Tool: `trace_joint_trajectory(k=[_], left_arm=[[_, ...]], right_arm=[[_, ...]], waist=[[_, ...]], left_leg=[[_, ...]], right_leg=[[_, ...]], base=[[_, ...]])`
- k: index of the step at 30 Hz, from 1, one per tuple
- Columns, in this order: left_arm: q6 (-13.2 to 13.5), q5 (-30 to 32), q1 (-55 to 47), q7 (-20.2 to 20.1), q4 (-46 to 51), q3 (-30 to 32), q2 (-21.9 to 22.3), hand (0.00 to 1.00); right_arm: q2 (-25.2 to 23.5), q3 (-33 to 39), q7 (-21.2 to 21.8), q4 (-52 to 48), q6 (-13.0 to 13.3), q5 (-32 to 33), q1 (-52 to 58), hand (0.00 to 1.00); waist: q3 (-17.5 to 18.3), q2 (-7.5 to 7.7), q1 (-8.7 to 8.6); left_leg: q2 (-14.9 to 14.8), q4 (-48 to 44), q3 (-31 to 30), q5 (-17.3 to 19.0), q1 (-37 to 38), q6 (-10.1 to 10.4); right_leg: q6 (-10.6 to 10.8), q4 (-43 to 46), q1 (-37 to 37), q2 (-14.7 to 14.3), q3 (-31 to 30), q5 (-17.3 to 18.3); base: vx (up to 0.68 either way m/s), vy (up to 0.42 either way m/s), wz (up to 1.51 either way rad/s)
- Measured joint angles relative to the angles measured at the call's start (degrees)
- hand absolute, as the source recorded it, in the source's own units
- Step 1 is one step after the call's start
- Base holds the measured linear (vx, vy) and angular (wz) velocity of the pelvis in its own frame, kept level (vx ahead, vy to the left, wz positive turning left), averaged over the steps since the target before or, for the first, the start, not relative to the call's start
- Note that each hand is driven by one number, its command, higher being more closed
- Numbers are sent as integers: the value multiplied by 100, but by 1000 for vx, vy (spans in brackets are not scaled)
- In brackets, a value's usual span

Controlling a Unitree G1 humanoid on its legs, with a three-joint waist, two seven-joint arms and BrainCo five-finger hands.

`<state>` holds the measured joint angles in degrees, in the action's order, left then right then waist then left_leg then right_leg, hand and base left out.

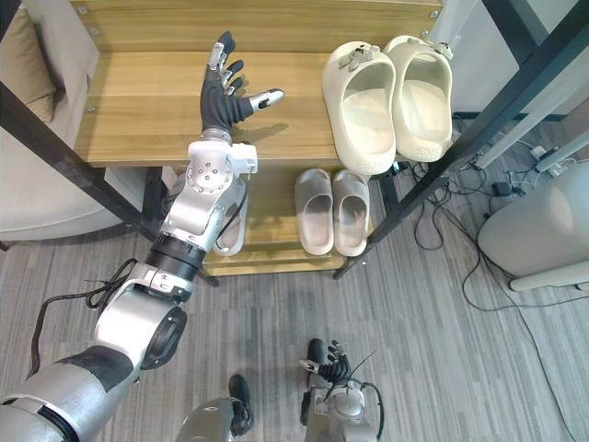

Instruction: Organize the slippers on the shoe rack

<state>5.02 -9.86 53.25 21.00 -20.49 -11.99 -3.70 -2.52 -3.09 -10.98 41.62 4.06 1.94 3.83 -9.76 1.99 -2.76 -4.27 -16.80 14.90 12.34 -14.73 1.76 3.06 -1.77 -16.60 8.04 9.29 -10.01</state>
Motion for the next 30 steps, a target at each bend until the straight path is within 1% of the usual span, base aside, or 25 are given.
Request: trace_joint_trajectory(k=[1,2,4,6,8,9,10,12,15,17,18,20,24,27,30], left_arm=[[102,-127,-204,-8,335,-199,2,0],[246,-278,-553,-51,821,-473,12,0],[371,-435,-830,-164,1176,-721,43,0],[534,-782,-1188,-442,1660,-1054,77,0],[650,-1185,-1516,-723,2007,-1299,119,0],[690,-1518,-1795,-957,2249,-1597,142,0],[693,-1564,-1838,-1009,2287,-1653,146,0],[694,-1944,-2069,-1402,2469,-2040,188,0],[656,-2380,-2364,-1904,2605,-2413,197,0],[536,-2652,-2576,-2253,2611,-2685,186,0],[513,-2692,-2613,-2312,2610,-2748,179,0],[373,-2802,-2686,-2530,2595,-2966,138,0],[224,-2802,-2715,-2764,2458,-3201,43,0],[169,-2781,-2715,-2763,2051,-3201,31,0],[116,-2600,-2713,-2748,1735,-3234,6,0]], right_arm=[[5,-20,7,0,-2,47,17,0],[29,-33,17,2,-4,54,33,0],[29,-34,29,2,-4,57,58,0],[39,-32,71,49,-15,57,67,0],[30,-40,116,91,-28,57,64,0],[22,-49,141,135,-58,56,70,0],[22,-50,144,164,-58,55,65,0],[21,-51,175,301,-75,53,59,0],[32,-52,225,505,-119,45,70,0],[30,-64,288,740,-141,30,50,0],[31,-66,306,771,-140,29,54,0],[36,-79,339,969,-146,26,-22,0],[38,-185,367,1242,-142,23,-169,0],[54,-224,368,1428,-141,22,-285,0],[84,-236,368,1432,-140,18,-314,0]], waist=[[6,-12,40],[35,-60,82],[82,-126,131],[146,-208,234],[167,-234,276],[211,-239,284],[230,-241,285],[350,-252,296],[511,-263,309],[630,-265,310],[651,-268,306],[670,-267,297],[678,-270,262],[684,-259,247],[687,-253,181]], left_leg=[[-6,7,-29,-6,25,10],[-9,44,-67,-18,80,21],[-7,71,-104,-32,95,29],[-9,100,-134,-57,109,41],[2,236,-143,-121,247,61],[-1,326,-182,-152,380,80],[0,352,-190,-158,387,78],[10,425,-258,-192,426,84],[27,559,-292,-256,521,98],[52,675,-306,-337,593,108],[60,701,-317,-354,599,112],[82,804,-340,-418,674,116],[106,870,-431,-479,720,113],[126,889,-441,-518,683,104],[142,980,-400,-550,676,106]], right_leg=[[10,2,41,-4,34,21],[7,36,84,-5,86,67],[2,94,85,0,114,107],[-11,115,89,0,145,126],[-20,106,184,-1,163,139],[-19,102,306,-11,213,173],[-20,100,313,-11,221,175],[-18,64,386,-9,270,184],[-18,12,455,-10,298,184],[-16,-18,481,-8,307,182],[-17,-27,485,-6,313,180],[-18,-68,539,-4,326,163],[-15,-114,622,8,400,147],[-10,-185,612,12,391,120],[8,-196,542,13,328,88]], base=[[-4,-3,16],[-6,-6,14],[-1,-2,11],[1,-2,8],[0,-15,8],[-3,-19,9],[-10,-29,15],[0,-18,15],[-1,-17,7],[6,-24,4],[0,-19,5],[-8,-18,7],[-39,-20,11],[-42,-14,3],[-38,-5,-8]])
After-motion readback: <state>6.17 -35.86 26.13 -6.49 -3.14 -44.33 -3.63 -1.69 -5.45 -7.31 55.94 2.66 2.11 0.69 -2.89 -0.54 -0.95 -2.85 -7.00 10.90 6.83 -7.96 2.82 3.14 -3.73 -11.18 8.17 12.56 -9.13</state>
